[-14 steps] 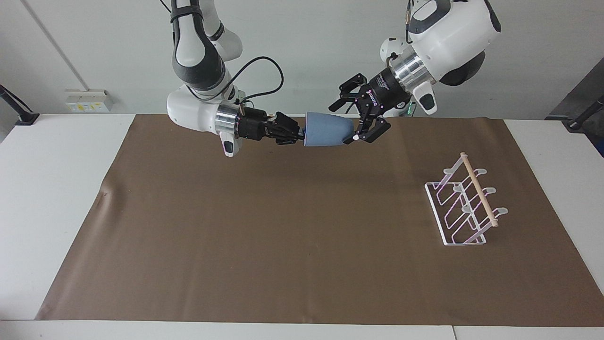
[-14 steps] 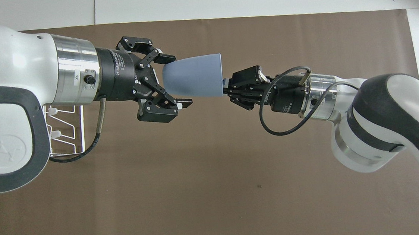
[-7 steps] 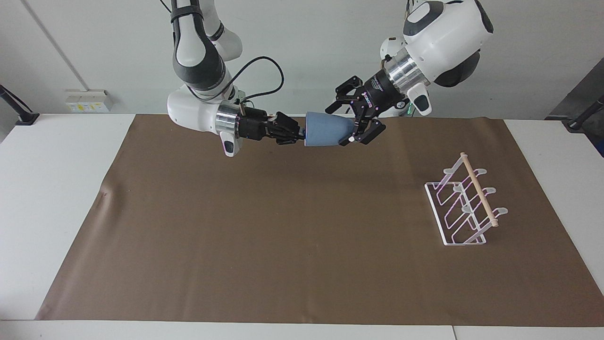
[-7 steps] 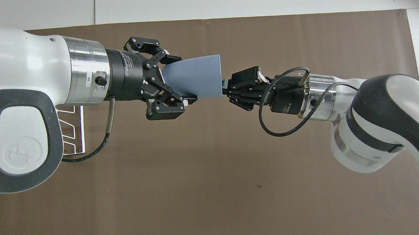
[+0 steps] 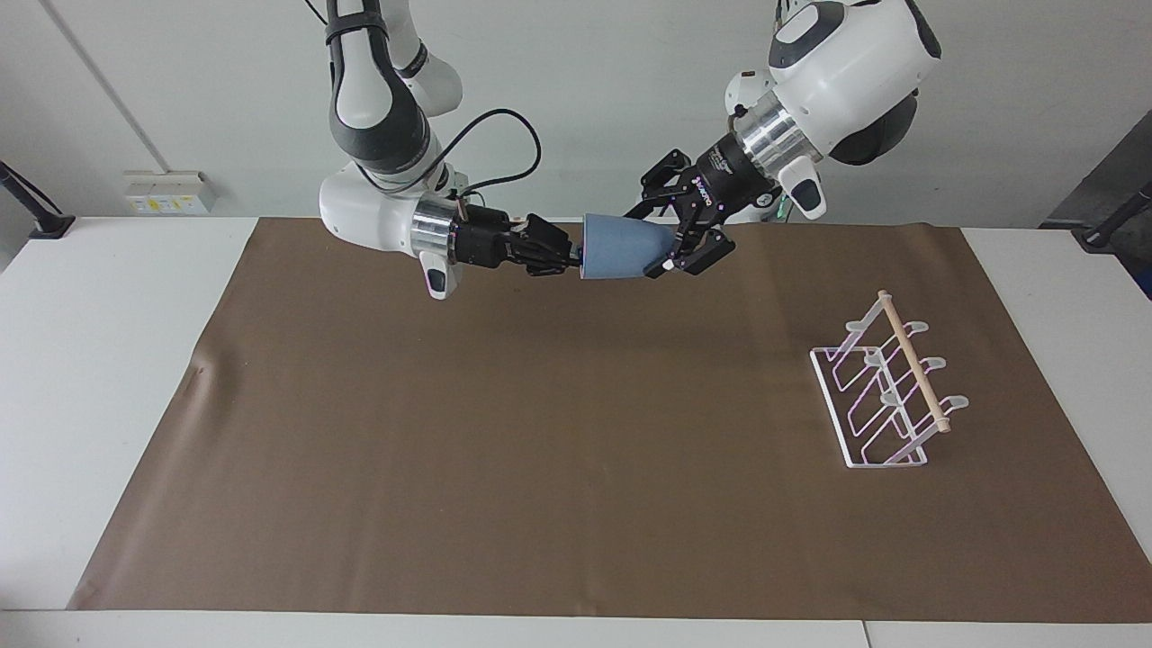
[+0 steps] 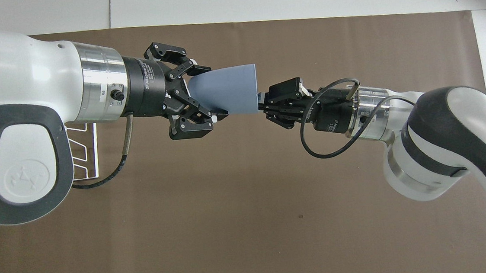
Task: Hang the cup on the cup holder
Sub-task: 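Close the left gripper around the cup base held by the right gripper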
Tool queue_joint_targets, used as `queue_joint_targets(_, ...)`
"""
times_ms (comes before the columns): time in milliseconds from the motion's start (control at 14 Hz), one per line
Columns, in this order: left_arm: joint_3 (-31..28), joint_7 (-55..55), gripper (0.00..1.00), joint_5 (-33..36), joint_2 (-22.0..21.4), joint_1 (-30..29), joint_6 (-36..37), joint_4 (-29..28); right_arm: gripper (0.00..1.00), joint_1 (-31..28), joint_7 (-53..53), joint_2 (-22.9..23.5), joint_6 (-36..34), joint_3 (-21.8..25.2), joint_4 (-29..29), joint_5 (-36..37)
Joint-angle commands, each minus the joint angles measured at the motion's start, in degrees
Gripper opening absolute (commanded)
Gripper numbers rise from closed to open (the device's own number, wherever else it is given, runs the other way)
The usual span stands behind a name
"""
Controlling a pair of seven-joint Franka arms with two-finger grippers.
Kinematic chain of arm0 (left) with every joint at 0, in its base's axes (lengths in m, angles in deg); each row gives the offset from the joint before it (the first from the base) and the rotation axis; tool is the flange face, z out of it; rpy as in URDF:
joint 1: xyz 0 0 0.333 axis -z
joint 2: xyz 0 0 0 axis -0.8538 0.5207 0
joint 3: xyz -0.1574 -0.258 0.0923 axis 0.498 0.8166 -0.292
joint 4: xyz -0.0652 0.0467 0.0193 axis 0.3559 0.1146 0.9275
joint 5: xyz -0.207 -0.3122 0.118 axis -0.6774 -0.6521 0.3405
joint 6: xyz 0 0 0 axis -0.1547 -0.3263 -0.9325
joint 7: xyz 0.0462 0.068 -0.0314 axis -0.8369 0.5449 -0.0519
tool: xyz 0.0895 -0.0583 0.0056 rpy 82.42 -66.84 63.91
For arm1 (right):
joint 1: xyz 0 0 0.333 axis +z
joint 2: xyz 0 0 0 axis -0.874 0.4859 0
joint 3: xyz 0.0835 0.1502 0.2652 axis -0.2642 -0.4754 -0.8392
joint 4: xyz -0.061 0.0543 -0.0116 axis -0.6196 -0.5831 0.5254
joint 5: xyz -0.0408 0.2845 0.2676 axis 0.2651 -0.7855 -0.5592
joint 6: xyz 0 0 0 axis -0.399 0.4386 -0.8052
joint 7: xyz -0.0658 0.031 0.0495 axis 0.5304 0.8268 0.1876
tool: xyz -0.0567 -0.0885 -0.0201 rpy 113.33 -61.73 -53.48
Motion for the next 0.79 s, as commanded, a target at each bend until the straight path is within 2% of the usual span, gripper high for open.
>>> queue_joint_targets(0, -0.37, 0.69, 0.00, 0.88, -0.86, 0.95, -0.13, -1.08, 0.03, 0.11, -1.63, -0.45, 0.98, -0.29, -0.18, -1.52)
queue_joint_targets(71, -0.37, 0.69, 0.00, 0.88, -0.86, 0.95, -0.05, -1.08, 0.28, 0.11, -1.72, -0.53, 0.98, -0.29, -0.18, -1.52)
queue_joint_targets(143, -0.37, 0.69, 0.00, 0.88, -0.95, 1.03, -0.13, -1.26, 0.47, 0.11, -1.72, -0.53, 0.98, -0.29, -0.18, -1.52)
queue_joint_targets(214, -0.37, 0.78, 0.00, 0.88, -0.95, 1.03, 0.04, -1.34, 0.57, 0.11, -1.72, -0.71, 1.16, -0.29, -0.18, -1.52)
queue_joint_targets(714, -0.37, 0.69, 0.00, 0.88, -0.95, 1.03, 0.13, -1.35, 0.57, 0.11, -1.72, -0.71, 1.07, -0.29, -0.18, -1.52)
